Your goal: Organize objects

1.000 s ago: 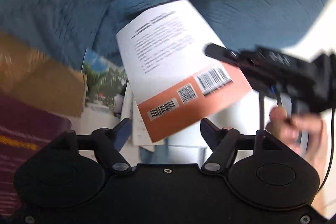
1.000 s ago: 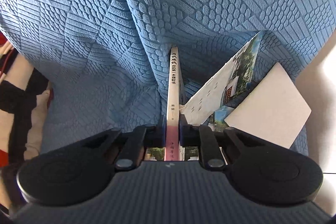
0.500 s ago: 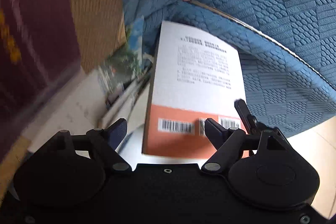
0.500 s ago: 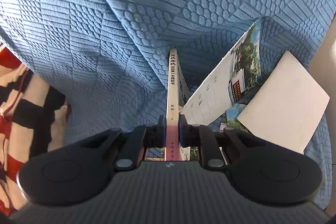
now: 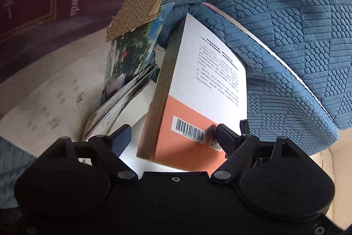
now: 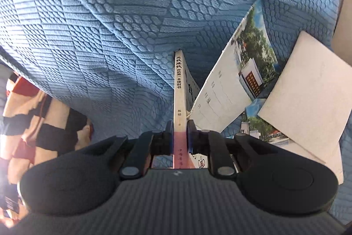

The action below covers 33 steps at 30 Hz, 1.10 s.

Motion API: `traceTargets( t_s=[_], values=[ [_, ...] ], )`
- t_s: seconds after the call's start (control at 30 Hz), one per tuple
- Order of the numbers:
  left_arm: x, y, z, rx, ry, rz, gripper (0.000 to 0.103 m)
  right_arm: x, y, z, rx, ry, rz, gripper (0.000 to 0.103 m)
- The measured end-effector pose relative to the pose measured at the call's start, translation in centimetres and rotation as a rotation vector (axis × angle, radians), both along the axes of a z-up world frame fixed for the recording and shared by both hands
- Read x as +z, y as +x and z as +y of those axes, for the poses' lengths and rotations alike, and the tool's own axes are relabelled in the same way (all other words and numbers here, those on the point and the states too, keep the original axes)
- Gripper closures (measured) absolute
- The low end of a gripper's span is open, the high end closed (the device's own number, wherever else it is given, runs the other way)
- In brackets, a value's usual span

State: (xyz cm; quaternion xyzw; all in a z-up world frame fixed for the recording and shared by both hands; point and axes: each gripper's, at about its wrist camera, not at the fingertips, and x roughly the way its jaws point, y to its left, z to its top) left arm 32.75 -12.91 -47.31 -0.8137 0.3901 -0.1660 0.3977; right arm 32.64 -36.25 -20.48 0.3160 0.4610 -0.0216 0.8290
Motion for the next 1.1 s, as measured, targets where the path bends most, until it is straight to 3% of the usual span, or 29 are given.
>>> traceTargets(
  t_s=[0.1, 0.2, 0.33, 0.57, 0.8, 1.1],
  values=[
    [0.2, 0.5, -0.5, 0.011, -0.038, -0.031, 0.022, -0.2, -0.4, -0.5, -0.014, 0.025, -0.010, 0.089],
    [0.7, 0.6, -0.6, -0.014, -0.017, -0.042, 0.027, -0.3, -0.8, -0.8, -0.023, 0.037, -0.020, 0.089],
    [1.7, 0.7, 0.3, -0.049, 0.052, -0.063, 0.036, -0.3, -1.1, -1.1, -0.025, 0.030, -0.031, 0.089],
    [4.2, 1.0, 3.1, -0.118, 0.213, -0.127, 0.064, -0.5, -2.1, -1.6, -0.024, 0.026, -0.050, 0.089],
    [9.1, 1.5, 6.9, -0.161, 0.366, -0.210, 0.080, -0.1, -3.4, -0.8, -0.030, 0.070, -0.084, 0.087],
    [16.7, 1.4, 10.5, -0.218, 0.551, -0.313, 0.083, 2.4, -5.1, 1.5, -0.023, 0.111, -0.136, 0.086]
  ],
)
